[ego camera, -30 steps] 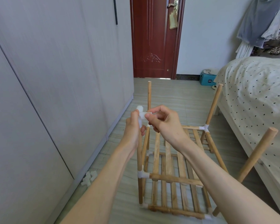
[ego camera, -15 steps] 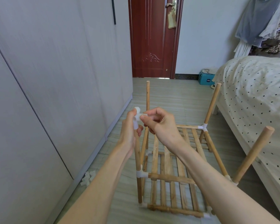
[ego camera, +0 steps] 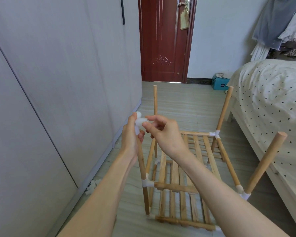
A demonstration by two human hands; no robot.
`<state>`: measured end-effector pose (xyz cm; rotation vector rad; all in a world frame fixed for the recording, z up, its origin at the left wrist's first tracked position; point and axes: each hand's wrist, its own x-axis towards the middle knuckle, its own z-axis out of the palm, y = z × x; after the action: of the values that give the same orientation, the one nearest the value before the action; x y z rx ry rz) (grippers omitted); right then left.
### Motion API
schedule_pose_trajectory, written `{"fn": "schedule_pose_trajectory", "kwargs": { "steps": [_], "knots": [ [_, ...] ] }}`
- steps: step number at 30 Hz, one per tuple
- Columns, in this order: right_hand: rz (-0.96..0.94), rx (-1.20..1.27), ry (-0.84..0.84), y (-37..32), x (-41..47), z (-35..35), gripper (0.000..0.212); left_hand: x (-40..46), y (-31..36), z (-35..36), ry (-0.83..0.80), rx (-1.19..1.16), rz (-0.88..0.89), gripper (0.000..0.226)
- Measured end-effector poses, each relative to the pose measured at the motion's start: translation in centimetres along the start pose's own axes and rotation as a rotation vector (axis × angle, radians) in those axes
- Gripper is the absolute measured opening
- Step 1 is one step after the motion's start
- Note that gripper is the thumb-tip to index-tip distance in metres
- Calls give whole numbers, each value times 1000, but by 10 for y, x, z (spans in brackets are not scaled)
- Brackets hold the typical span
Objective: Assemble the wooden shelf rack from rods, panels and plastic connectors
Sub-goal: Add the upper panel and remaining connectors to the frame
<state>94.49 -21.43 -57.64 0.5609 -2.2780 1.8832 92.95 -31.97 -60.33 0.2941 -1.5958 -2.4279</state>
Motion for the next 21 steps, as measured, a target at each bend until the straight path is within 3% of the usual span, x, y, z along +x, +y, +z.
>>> {"fn": "schedule_pose_trajectory", "kwargs": {
  "steps": [3, 6, 9, 16, 19, 21],
  "knots": [
    [-48, -204, -70, 9, -3, -3, 39, 8, 0, 0, 96, 4, 93, 36],
    [-23, -384, -160, 28, -8, -12, 42, 18, 1, -4, 190, -9, 186, 33],
    [108, -641, -308, 60, -16, -30, 43, 25, 2, -11, 194, 66, 246, 27],
    [471, -1044, -833, 131, -40, -45, 58, 22, 8, -15, 267, 411, 471, 21],
    [533, -1143, -994, 152, -48, -33, 56, 11, 7, -17, 310, 524, 468, 30],
    [593, -1134, -1009, 161, -51, -25, 63, 2, 4, -20, 275, 564, 433, 39]
  ]
}}
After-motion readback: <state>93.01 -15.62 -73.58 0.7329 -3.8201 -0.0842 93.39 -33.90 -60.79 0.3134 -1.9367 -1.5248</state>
